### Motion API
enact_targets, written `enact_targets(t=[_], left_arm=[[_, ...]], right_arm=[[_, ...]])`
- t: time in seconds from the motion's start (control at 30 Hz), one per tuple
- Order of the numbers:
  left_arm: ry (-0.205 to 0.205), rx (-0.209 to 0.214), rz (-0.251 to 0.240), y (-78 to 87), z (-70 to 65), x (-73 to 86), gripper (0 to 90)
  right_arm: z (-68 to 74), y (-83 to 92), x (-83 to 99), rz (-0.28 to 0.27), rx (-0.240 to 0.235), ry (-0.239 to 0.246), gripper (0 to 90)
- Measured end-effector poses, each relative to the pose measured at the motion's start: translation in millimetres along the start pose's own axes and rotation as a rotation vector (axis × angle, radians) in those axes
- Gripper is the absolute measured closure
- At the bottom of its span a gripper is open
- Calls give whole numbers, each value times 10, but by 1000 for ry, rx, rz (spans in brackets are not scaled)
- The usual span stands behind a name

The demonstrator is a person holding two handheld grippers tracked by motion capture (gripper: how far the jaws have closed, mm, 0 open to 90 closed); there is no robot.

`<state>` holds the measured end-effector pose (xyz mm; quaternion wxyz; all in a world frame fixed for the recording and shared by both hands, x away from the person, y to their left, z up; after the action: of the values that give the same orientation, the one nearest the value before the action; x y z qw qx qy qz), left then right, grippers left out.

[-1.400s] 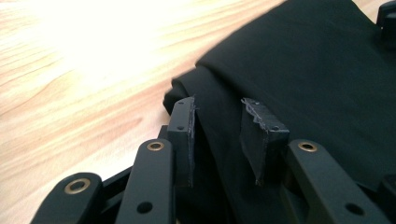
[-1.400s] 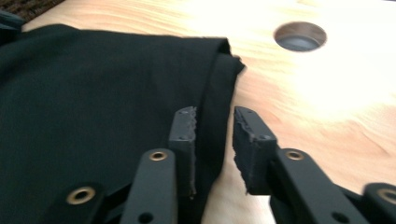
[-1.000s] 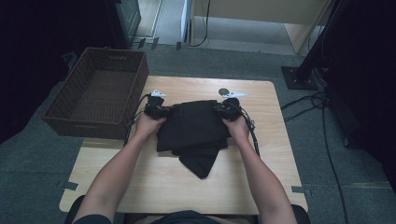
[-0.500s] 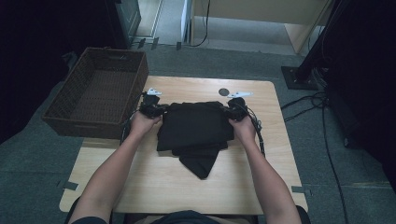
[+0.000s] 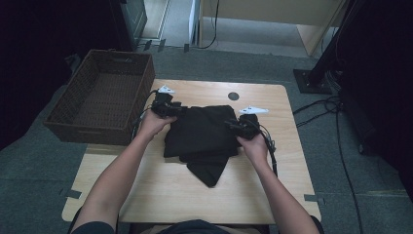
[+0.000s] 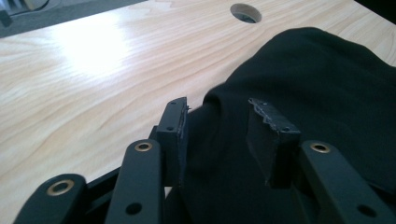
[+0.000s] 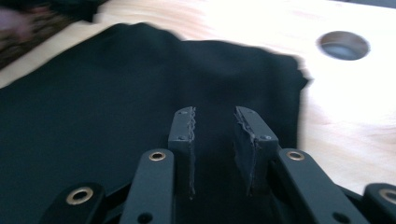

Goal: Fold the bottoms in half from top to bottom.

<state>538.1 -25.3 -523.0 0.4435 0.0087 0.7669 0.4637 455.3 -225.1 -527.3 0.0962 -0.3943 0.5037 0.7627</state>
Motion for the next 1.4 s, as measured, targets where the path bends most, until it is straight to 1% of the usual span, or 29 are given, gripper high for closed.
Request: enact_targets(t=[0.07, 0.17, 0.2, 0.23, 0.3, 0.37, 0.43, 0.47, 0.5, 0.53, 0.6, 0.67, 0.7, 0.77, 0.8, 0.83, 0.87, 0.93, 1.03, 1.07, 1.1, 1.13, 1.17, 1.2, 1.23, 1.27, 1.33, 1.4], left_arm=[[10, 19, 4, -49, -3, -29, 568], [15, 25, 2, -121, -27, -83, 543], [3, 22, -5, -139, -38, -101, 536], [-5, 20, -2, -162, -47, -115, 528], [-11, 36, 24, -220, -64, -130, 480], [-28, 38, 34, -270, -75, -147, 459], [-27, 40, 20, -315, -73, -154, 439], [-16, 48, 19, -346, -68, -144, 422], [-4, 59, 30, -382, -63, -115, 404], [-1, 71, 46, -422, -60, -78, 383], [-7, 79, 78, -502, -59, 0, 354], [-17, 83, 106, -561, -56, 65, 324], [-20, 89, 111, -584, -60, 85, 309], [-25, 90, 118, -598, -63, 104, 279], [-39, 83, 123, -623, -62, 124, 272], [-39, 83, 123, -623, -62, 124, 264], [-47, 73, 115, -640, -54, 119, 259], [-53, 70, 108, -659, -49, 120, 248], [-77, 53, 106, -675, -53, 120, 234], [-78, 50, 105, -679, -52, 116, 233], [-78, 41, 100, -681, -41, 105, 229], [-67, 8, 98, -687, 5, 96, 205], [-44, 6, 102, -696, 48, 104, 181], [-25, 18, 96, -702, 67, 115, 182], [-26, 26, 91, -699, 69, 116, 181], [-38, 23, 99, -695, 67, 124, 182], [-70, 30, 112, -689, 25, 146, 185], [-98, 39, 126, -672, -22, 169, 221]], right_arm=[[134, 16, 54, 6, -18, 12, 690], [311, 17, 131, 10, -32, 48, 682], [369, 16, 152, 9, -38, 54, 677], [421, 19, 170, 9, -45, 62, 674], [517, 32, 197, 3, -52, 74, 666], [610, 48, 222, -5, -62, 77, 662], [696, 58, 262, -5, -71, 80, 652], [743, 59, 286, -6, -79, 79, 647], [786, 57, 312, -9, -85, 83, 636], [827, 51, 340, -12, -87, 84, 622], [912, 14, 410, -10, -88, 98, 596], [967, -43, 485, 0, -74, 126, 590], [983, -72, 518, 6, -70, 137, 589], [984, -116, 572, 13, -58, 141, 588], [984, -130, 589, 10, -58, 137, 589], [974, -141, 595, 3, -56, 138, 588], [972, -144, 601, 1, -57, 133, 589], [969, -154, 609, 4, -56, 134, 589], [963, -185, 627, 2, -49, 140, 588], [961, -190, 630, 0, -47, 136, 586], [960, -193, 630, -3, -42, 139, 585], [962, -197, 631, -6, -36, 148, 584], [965, -198, 636, -6, -27, 154, 582], [968, -199, 638, -8, -25, 159, 582], [969, -201, 640, -10, -25, 160, 581], [969, -202, 644, -11, -26, 157, 581], [961, -205, 646, -17, -27, 152, 581], [959, -210, 649, -21, -29, 150, 582]])
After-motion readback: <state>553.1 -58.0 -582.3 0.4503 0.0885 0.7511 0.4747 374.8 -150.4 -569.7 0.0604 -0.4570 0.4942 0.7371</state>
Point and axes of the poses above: each handheld gripper's, and its own axes: y roughly backward along the jaws, x roughly out of its underside, z roughly to its left, the point moved 10 cm from there along -y, roughly forward along the jaws, and after that the axes turned 8 degrees about z, right-handed, at the moved point
